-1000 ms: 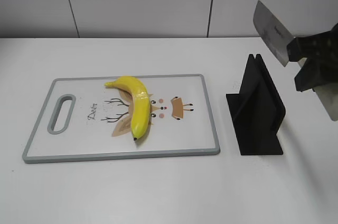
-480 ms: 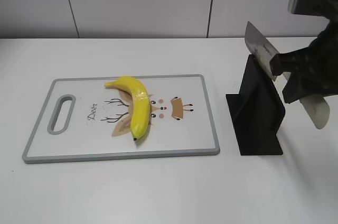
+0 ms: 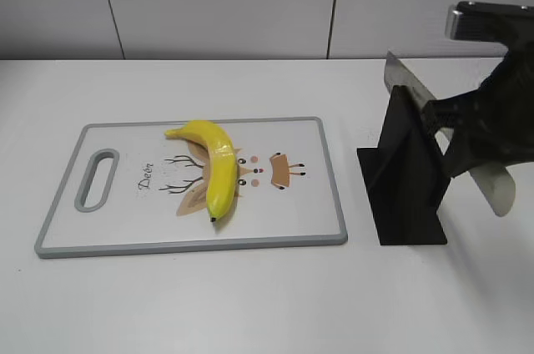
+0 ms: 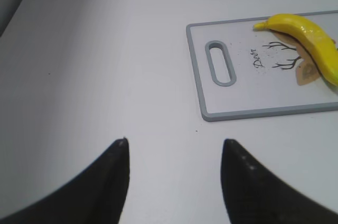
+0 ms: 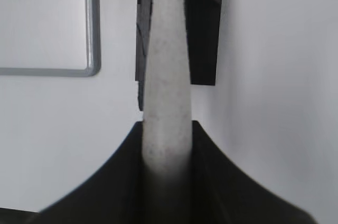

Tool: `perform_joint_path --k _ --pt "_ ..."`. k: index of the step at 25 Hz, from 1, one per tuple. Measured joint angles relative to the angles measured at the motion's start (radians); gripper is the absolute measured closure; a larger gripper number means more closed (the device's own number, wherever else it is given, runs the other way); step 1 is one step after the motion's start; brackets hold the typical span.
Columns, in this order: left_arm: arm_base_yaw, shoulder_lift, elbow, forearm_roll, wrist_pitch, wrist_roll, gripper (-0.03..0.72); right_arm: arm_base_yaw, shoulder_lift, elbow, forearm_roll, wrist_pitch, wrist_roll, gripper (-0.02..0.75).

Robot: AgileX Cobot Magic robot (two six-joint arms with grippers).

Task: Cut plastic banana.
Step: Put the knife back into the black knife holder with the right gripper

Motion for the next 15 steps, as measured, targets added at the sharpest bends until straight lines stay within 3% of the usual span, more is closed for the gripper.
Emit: perform_joint_path --k 15 --pt "0.0 0.0 0.0 0.007 0.0 -0.001 0.172 0.0 0.025 0.007 0.016 0.051 -0.001 0.57"
